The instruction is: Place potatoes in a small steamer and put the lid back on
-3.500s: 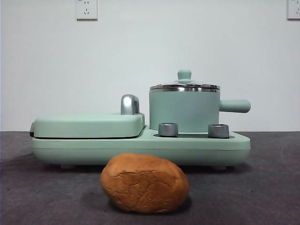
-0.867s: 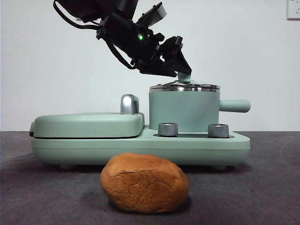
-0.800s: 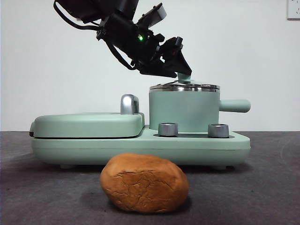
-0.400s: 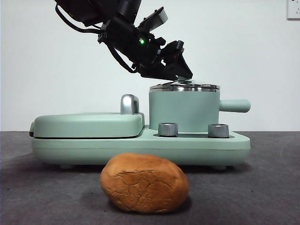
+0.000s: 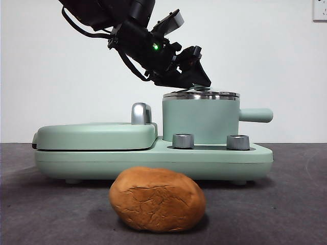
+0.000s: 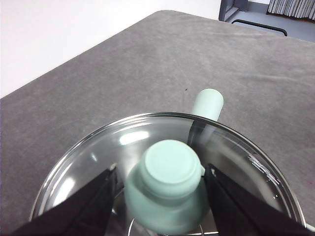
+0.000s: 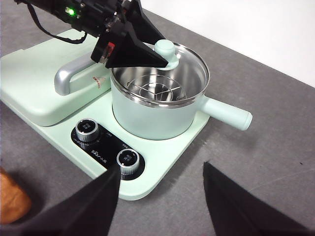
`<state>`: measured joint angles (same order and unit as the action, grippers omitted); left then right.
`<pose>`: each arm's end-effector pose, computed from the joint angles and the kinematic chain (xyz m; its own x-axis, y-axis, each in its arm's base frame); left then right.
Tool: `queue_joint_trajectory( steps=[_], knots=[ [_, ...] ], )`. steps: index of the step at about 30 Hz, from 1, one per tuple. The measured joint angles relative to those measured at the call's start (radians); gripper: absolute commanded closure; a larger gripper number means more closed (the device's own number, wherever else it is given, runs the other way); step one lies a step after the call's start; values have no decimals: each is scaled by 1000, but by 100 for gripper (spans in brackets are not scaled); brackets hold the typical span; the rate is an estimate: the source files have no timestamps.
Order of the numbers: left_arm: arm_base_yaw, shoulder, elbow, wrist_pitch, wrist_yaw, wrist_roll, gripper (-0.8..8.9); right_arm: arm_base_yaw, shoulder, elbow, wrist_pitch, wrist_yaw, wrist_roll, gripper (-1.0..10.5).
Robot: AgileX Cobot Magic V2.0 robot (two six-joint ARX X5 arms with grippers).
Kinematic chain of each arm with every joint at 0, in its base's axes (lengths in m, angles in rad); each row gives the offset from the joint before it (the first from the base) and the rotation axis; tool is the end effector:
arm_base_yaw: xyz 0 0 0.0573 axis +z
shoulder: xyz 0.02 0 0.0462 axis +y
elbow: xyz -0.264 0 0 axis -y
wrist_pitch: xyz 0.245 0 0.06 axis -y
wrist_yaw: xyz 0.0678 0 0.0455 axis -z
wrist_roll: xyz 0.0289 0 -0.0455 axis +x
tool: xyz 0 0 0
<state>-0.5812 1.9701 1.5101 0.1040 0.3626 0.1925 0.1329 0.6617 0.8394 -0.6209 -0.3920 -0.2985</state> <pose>0.3769 -0.2598 0.2587 0.5377 -0.7776 -0.3259 0.8323 0.5513 0.0580 0.1250 0.0279 0.3276 0.7769 0.4893 -0.3963 -0.5690 0.8151 -0.1091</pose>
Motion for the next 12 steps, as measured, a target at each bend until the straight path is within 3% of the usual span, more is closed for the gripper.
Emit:
queue_joint_trajectory(
  steps=[6, 11, 12],
  knots=[
    [-3, 8, 2, 18, 0, -2, 544, 0, 0, 0, 0, 0, 0, 679],
    [-6, 8, 2, 21, 3, -1, 793, 0, 0, 0, 0, 0, 0, 679],
    [-6, 8, 2, 21, 2, 1, 799, 0, 0, 0, 0, 0, 0, 679]
  ],
)
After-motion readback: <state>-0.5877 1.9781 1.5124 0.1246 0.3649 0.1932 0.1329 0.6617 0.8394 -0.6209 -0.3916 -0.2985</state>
